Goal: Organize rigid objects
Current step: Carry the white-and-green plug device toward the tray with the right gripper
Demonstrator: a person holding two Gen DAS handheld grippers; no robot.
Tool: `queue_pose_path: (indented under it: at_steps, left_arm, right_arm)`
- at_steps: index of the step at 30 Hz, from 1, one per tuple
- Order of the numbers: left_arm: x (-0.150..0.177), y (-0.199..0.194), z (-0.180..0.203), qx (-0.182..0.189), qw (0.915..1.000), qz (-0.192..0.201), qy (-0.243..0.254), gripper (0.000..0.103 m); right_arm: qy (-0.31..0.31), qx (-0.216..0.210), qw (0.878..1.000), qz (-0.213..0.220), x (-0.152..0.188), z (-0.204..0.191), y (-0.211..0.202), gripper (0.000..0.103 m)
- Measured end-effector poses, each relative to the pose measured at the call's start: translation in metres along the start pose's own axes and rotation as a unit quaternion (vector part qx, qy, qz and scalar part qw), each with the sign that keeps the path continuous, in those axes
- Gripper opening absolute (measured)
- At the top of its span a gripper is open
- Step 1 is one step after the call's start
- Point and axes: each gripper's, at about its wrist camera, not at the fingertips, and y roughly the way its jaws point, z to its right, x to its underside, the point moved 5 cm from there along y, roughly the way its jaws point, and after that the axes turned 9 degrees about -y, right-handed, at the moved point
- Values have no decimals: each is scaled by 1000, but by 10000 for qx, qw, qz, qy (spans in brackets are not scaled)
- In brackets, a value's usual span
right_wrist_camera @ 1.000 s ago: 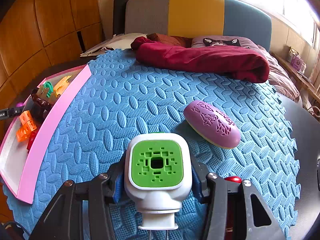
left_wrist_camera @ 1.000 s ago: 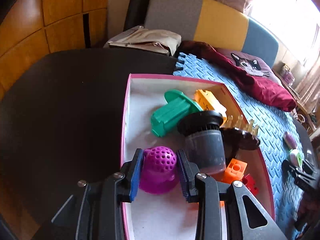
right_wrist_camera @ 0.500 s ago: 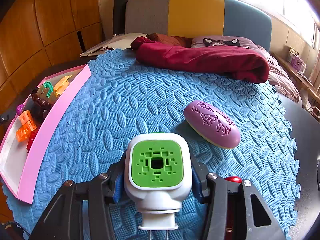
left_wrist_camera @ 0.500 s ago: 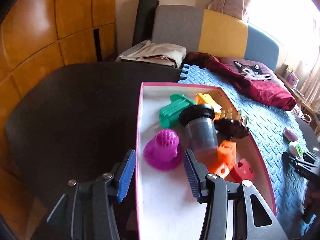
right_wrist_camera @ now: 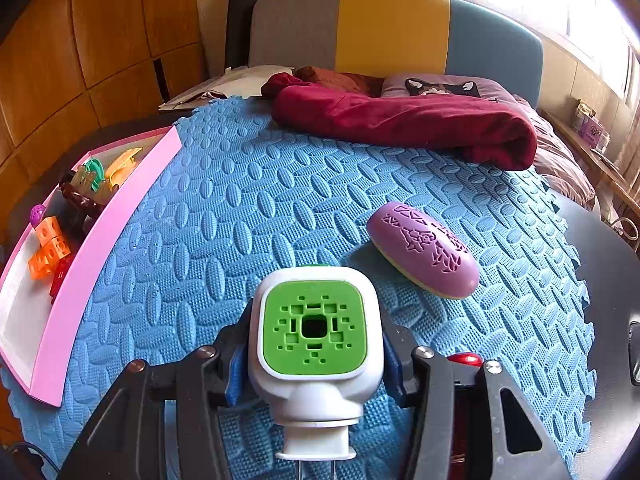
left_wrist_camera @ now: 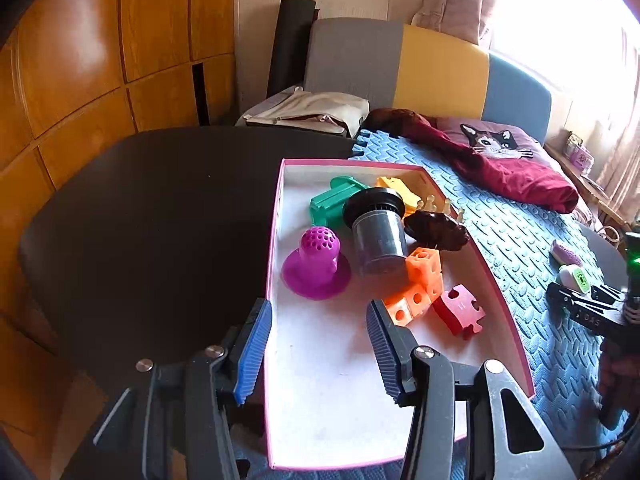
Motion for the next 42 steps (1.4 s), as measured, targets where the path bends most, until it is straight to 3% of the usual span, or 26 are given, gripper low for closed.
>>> queue_pose_path:
  at_steps: [16, 28, 42]
  left_arm:
    - [6, -10, -24, -6, 9998, 49, -184, 50]
    - [6, -10, -47, -69, 9991, 68, -405, 50]
    - [6, -10, -67, -164, 9982, 77, -579, 50]
  right_arm:
    - [517, 516, 9971, -209, 1, -9, -8, 52]
    - [967, -334, 9947, -42, -2, -43, -36, 52]
    - [293, -1232, 9914, 329, -48, -130, -78, 52]
